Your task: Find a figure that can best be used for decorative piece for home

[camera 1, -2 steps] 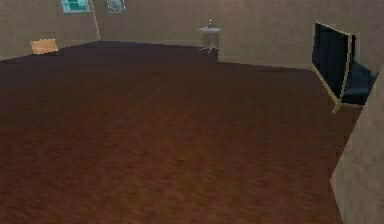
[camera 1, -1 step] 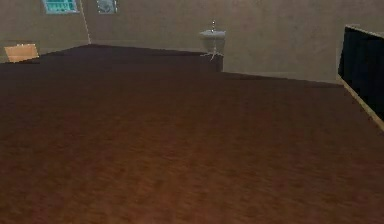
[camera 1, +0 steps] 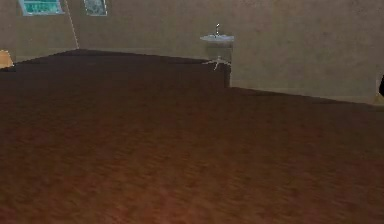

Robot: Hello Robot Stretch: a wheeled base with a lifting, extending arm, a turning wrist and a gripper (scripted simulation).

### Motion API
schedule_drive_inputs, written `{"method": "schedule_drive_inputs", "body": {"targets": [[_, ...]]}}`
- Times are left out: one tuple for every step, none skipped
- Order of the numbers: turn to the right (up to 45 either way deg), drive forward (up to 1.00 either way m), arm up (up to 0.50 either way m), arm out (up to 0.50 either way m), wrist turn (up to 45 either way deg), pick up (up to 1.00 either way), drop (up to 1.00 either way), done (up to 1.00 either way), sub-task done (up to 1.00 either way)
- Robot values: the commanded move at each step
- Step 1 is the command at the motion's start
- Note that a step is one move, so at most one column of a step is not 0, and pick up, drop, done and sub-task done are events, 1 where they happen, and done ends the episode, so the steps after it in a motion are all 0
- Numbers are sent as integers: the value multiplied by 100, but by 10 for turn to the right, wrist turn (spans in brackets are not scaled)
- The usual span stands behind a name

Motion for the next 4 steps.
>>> {"method": "schedule_drive_inputs", "body": {"targets": [[0, 100, 0, 0, 0, 0, 0, 0, 0], [0, 100, 0, 0, 0, 0, 0, 0, 0], [0, 100, 0, 0, 0, 0, 0, 0, 0], [-30, 0, 0, 0, 0, 0, 0, 0, 0]]}}
